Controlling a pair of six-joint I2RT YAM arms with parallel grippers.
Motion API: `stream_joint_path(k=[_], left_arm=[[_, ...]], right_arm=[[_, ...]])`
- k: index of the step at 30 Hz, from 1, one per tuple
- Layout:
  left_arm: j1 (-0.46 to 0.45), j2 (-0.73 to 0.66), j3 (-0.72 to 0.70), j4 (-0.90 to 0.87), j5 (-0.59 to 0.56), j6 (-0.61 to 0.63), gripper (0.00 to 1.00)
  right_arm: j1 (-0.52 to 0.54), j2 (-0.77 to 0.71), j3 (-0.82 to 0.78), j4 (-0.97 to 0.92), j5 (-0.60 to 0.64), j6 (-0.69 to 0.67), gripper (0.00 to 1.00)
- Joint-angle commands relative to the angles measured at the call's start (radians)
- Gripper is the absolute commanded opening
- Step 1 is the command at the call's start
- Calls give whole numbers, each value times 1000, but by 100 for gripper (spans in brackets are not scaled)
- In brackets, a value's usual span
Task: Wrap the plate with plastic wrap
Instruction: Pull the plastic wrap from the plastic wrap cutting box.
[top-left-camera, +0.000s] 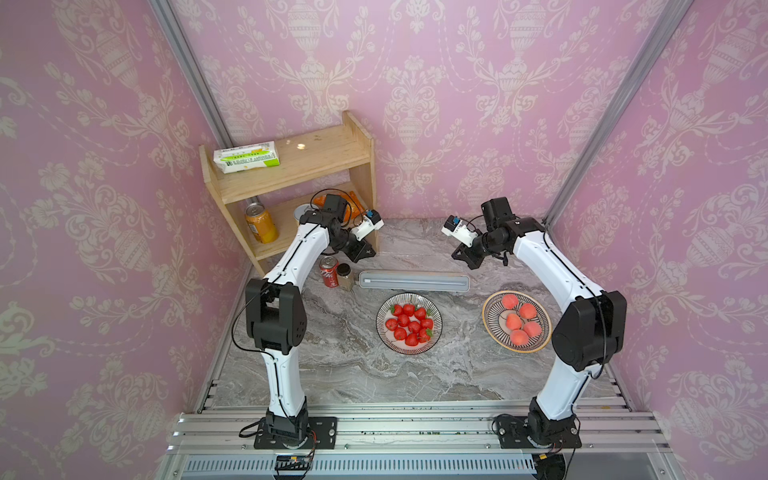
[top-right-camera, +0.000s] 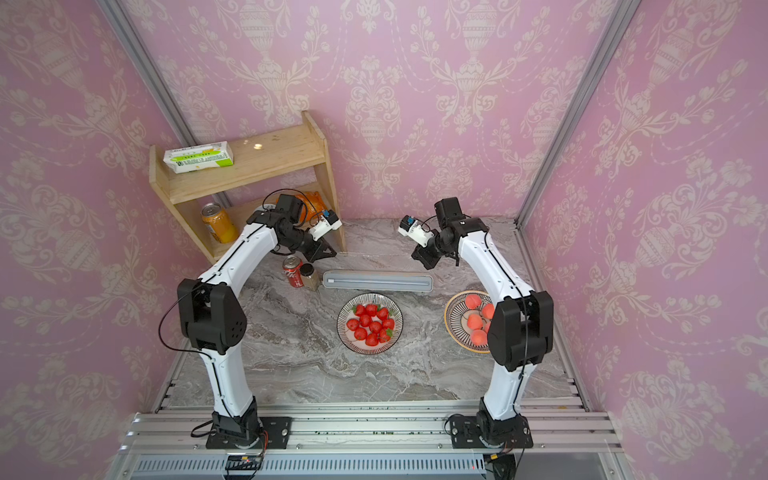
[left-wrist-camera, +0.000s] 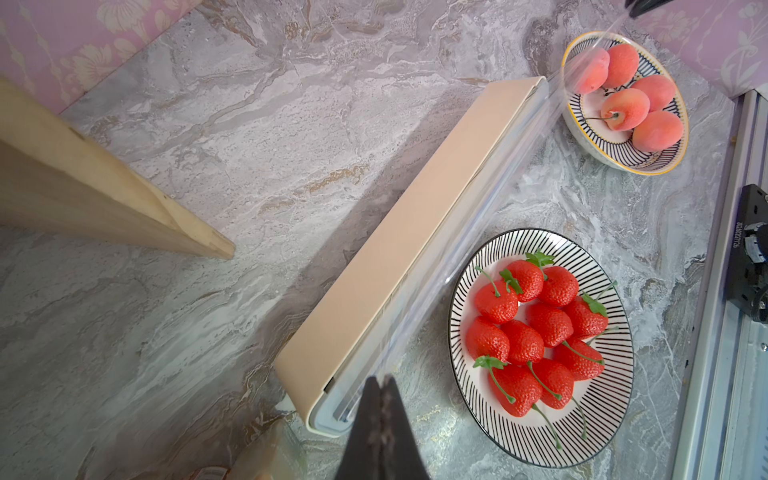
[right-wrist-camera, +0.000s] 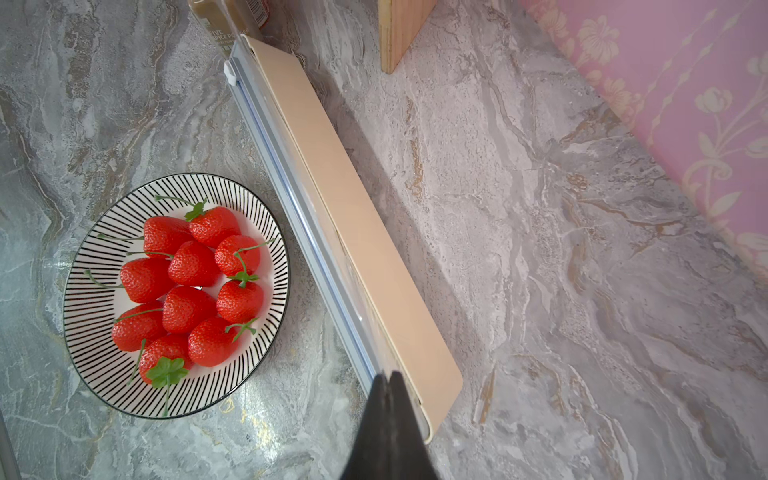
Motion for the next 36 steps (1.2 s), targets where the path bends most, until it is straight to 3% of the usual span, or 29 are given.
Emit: stream_joint_path(k=[1,36], left_arm=[[8,-40,19,16,41,-20,0],[8,-79,86,37,63,-79,0]], right_arm=[[-14,-20,39,1,4,14,0],[-17,-81,117,-21,7,14,0]])
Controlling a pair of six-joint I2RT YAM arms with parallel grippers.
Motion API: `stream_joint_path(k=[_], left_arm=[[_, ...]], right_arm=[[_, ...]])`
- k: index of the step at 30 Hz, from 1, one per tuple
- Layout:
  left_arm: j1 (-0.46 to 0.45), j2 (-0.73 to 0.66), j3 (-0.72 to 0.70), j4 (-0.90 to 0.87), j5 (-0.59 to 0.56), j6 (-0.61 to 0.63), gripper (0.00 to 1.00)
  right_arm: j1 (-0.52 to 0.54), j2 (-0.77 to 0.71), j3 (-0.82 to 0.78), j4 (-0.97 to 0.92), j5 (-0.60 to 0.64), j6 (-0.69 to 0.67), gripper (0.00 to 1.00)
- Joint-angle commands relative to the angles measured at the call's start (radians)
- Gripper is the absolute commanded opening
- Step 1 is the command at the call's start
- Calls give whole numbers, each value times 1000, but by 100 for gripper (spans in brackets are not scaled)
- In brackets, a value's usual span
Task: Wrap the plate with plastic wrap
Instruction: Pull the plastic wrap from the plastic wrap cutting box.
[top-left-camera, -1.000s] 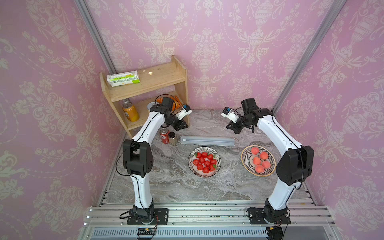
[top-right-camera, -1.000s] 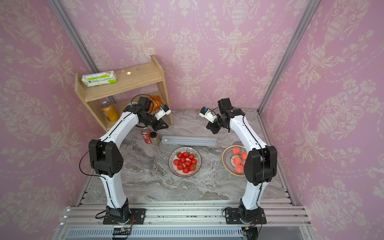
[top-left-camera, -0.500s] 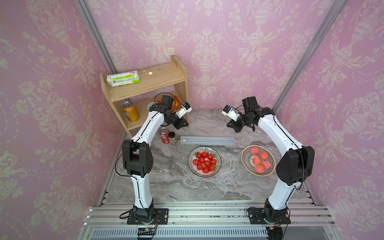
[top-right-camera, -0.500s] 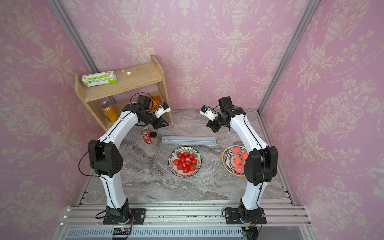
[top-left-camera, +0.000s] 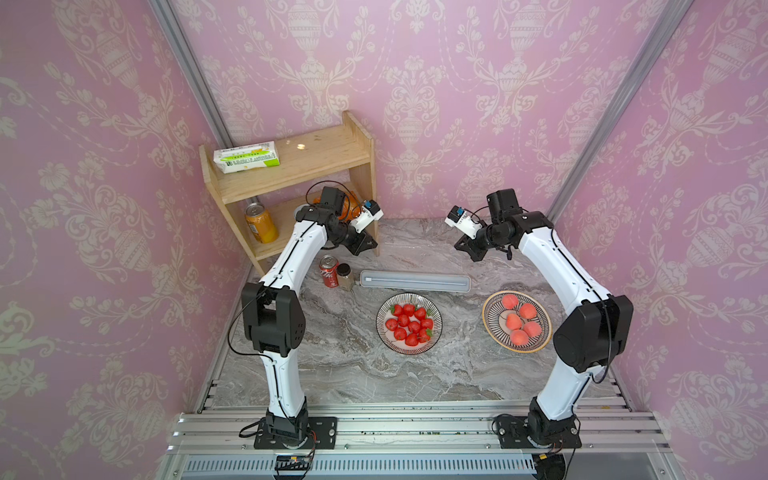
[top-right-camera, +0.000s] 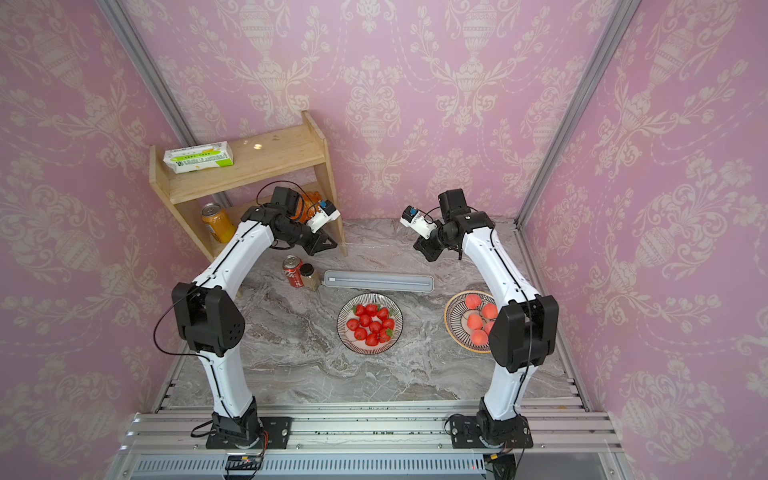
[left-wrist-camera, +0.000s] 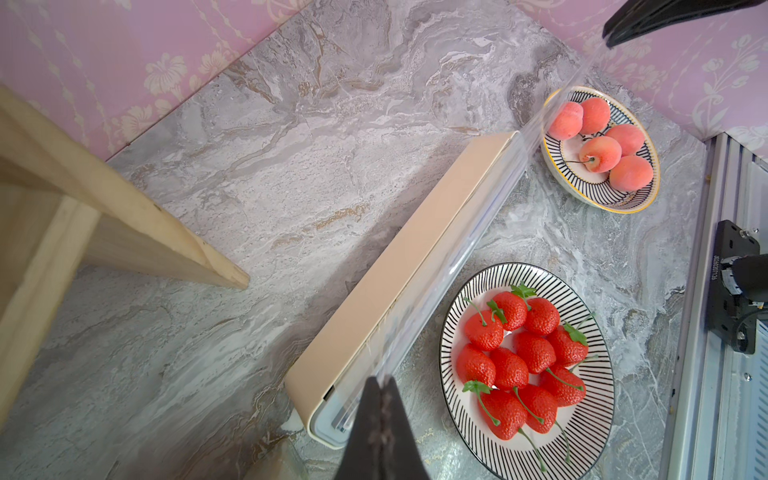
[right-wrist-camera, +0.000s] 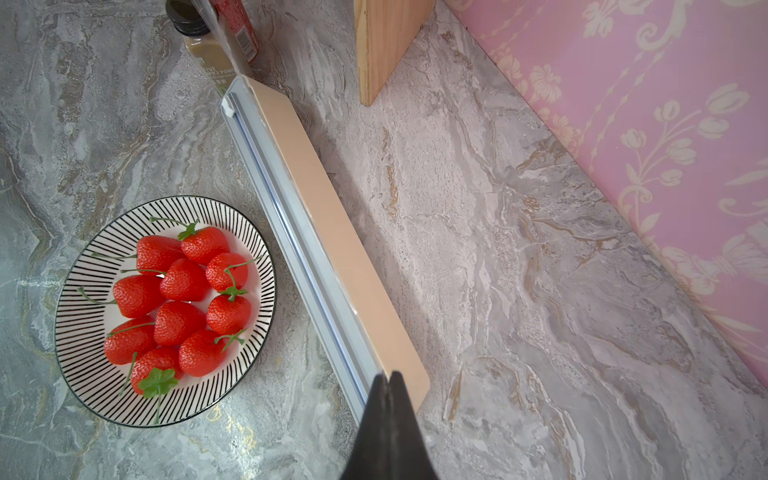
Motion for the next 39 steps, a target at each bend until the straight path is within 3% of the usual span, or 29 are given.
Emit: stream_joint_path(k=[1,39], left_arm=[[8,-55,35,22,31,-22,0],[8,-108,54,70,20,-42,0]], right_arm=[[-9,-66,39,4,-8,15,0],[2,-86,120,-6,13,21,0]])
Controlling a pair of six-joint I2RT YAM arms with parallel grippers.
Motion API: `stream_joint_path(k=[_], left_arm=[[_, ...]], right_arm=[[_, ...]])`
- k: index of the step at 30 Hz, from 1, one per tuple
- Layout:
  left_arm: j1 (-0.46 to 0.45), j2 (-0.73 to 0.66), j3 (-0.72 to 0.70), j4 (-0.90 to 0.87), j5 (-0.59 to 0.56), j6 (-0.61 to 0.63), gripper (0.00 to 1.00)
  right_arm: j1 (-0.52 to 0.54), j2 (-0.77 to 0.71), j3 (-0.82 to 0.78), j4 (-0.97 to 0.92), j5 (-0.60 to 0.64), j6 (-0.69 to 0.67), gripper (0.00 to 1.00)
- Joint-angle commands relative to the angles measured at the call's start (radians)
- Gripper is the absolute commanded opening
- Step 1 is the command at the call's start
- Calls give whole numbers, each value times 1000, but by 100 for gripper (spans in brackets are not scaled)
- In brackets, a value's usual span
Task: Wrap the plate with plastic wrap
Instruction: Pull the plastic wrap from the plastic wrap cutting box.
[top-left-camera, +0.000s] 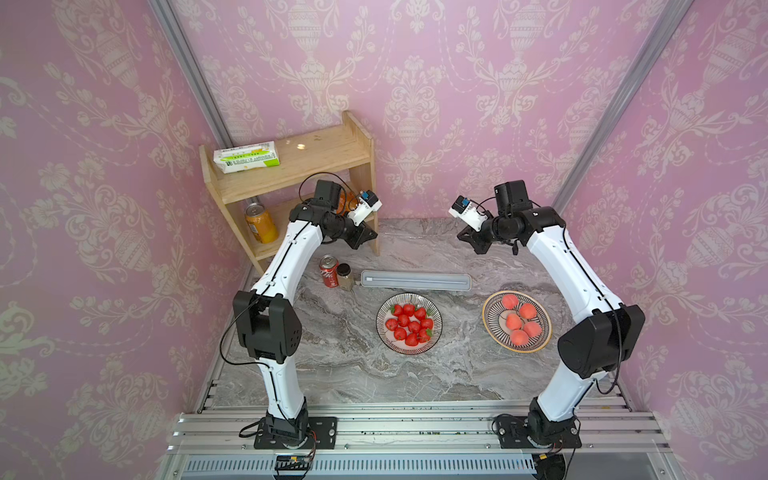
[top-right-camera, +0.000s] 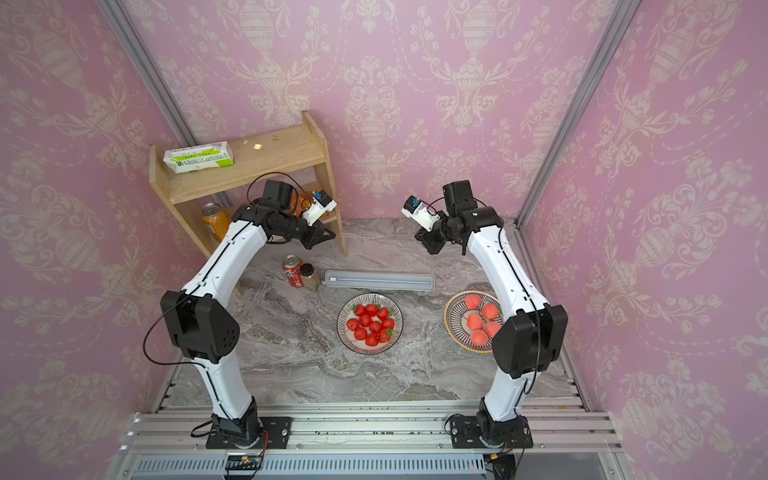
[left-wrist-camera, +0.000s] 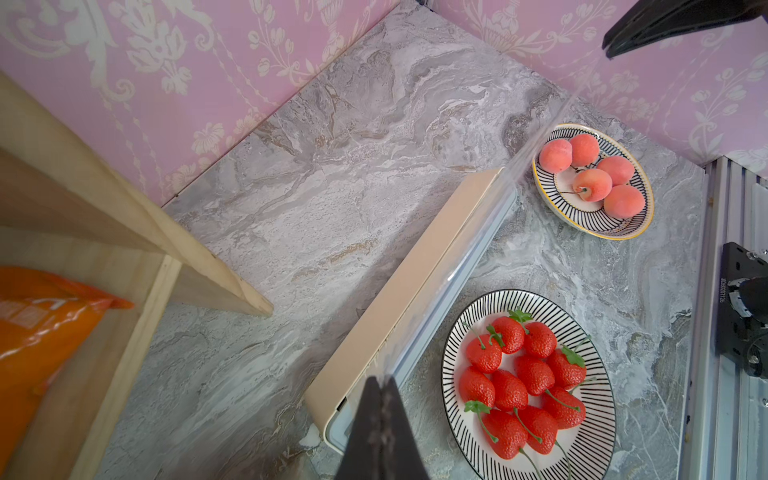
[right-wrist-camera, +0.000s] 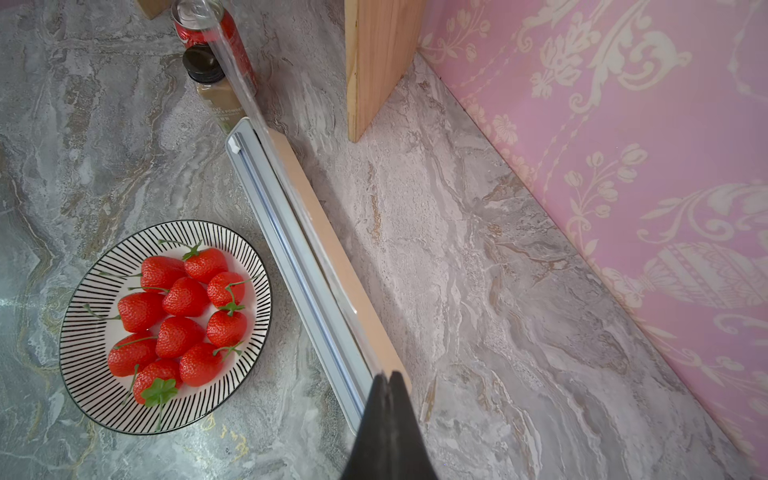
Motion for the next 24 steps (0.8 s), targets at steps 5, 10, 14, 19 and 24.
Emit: stream_joint_path(k=[5,10,14,19,24], left_arm=[[7,-46,57,18,15,-19,0],[8,-47,68,18,14,-21,0],[7,-46,75,19,14,-24,0],[7,-48,88,22,13,-25,0],[9,-47,113,20,11,-25,0]], right_arm=[[4,-48,68,2,8,19,0],[7,-48,80,-5,15,15,0],[9,-48,83,-9,20,13,0],[11,-51,88,-9,24,12,0],[13,-56,111,-14,28,13,0]])
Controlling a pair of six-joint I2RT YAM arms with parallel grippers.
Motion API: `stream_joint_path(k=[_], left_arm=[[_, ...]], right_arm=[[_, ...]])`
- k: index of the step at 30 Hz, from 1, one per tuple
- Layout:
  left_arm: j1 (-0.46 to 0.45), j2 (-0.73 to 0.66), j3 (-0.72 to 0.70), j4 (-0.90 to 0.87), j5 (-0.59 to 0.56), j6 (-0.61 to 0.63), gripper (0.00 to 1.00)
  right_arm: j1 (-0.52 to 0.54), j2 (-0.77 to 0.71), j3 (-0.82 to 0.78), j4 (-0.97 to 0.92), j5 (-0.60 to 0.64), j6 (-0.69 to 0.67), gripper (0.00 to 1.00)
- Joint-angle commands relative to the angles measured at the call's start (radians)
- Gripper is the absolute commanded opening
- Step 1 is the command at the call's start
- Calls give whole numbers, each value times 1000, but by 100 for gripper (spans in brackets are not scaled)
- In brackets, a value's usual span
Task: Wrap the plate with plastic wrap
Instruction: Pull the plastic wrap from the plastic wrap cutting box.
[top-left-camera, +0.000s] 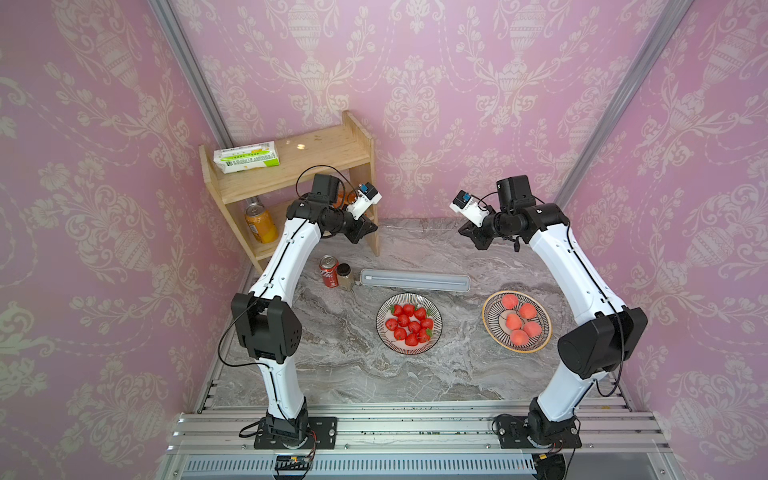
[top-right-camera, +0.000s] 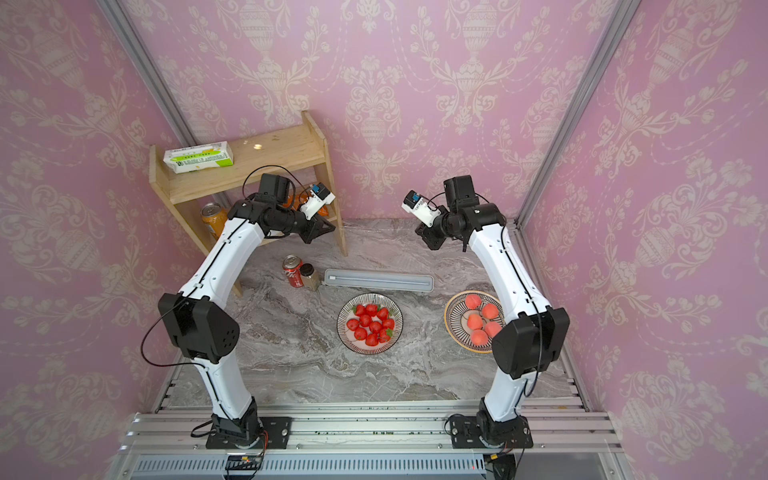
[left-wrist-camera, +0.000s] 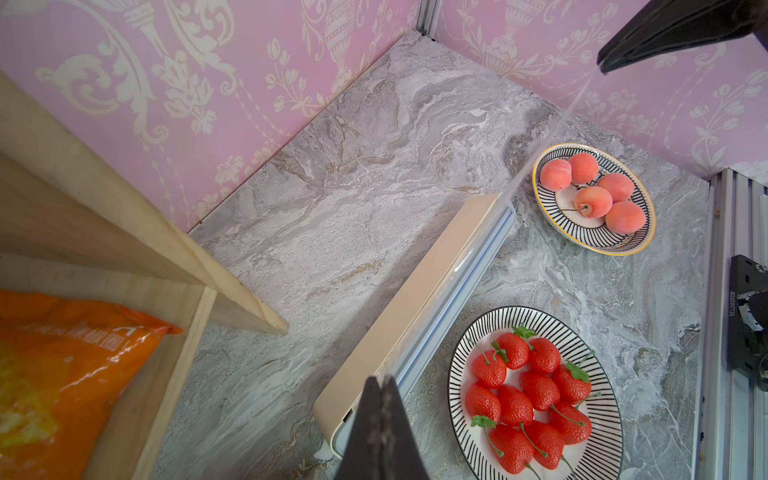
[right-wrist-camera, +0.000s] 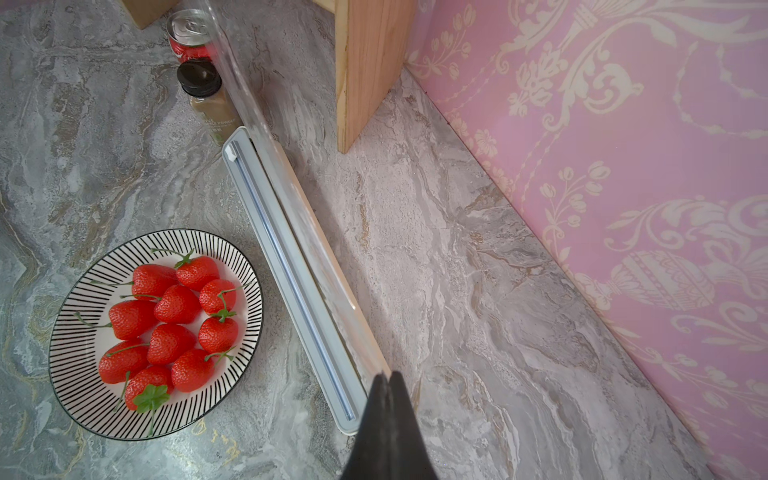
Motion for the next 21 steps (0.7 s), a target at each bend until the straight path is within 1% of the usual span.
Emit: stream_joint_path(k=[1,12,21], left_arm=[[8,-47,51,17,11,-19,0],[7,-45,116,-3,14,-23,0],[8,-47,133,-3,20,-27,0]], right_arm=[[6,-54,59,2,3,15,0],[7,-83,90,-5,19,14,0],[16,-95,90,-6,28,12,0]])
